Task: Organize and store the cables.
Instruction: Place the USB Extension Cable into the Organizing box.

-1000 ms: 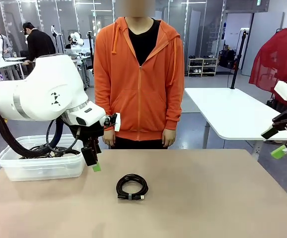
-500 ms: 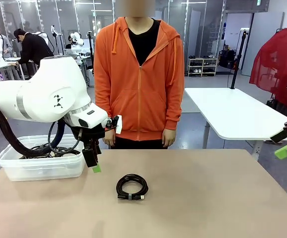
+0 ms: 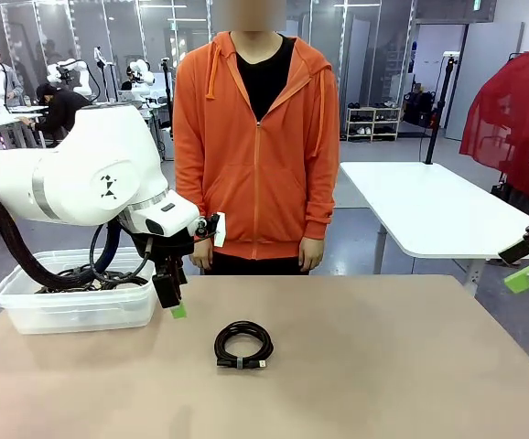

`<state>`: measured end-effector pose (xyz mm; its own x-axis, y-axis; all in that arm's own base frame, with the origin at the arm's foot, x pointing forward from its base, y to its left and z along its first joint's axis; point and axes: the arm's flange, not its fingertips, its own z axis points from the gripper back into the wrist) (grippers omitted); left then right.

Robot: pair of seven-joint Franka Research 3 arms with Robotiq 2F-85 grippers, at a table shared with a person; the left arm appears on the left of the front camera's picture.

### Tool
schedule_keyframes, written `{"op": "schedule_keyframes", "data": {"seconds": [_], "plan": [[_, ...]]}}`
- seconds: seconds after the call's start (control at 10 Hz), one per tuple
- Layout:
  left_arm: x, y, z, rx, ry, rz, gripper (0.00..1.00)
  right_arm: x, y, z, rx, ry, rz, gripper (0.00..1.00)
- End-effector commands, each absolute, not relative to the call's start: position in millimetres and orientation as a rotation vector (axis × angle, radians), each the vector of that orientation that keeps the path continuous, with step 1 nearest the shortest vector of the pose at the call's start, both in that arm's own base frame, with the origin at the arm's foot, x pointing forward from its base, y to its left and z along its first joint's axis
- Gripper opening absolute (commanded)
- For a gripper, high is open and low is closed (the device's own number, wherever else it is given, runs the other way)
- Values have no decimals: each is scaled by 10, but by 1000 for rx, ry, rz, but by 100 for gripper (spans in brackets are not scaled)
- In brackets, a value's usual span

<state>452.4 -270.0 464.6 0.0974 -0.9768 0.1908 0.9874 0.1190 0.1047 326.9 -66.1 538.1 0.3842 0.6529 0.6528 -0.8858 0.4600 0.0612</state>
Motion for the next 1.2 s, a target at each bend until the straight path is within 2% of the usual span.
{"op": "schedule_keyframes", "data": {"seconds": [0.0,0.3,0.7,0.9,1.1], "plan": [[4515,-2691,4650,-54,-234,-1454,100,3311,-688,5378,433,-605,1043,100],[4581,-2814,4423,-136,-255,-1591,100,3311,-688,5378,433,-605,1043,100],[4685,-3317,3988,-74,-218,-1671,100,3311,-688,5378,433,-605,1043,100],[4781,-3549,3861,-154,-162,-1623,100,3311,-688,5378,433,-605,1043,100],[4845,-3743,3728,-97,-110,-1570,100,3311,-688,5378,433,-605,1043,100]]}}
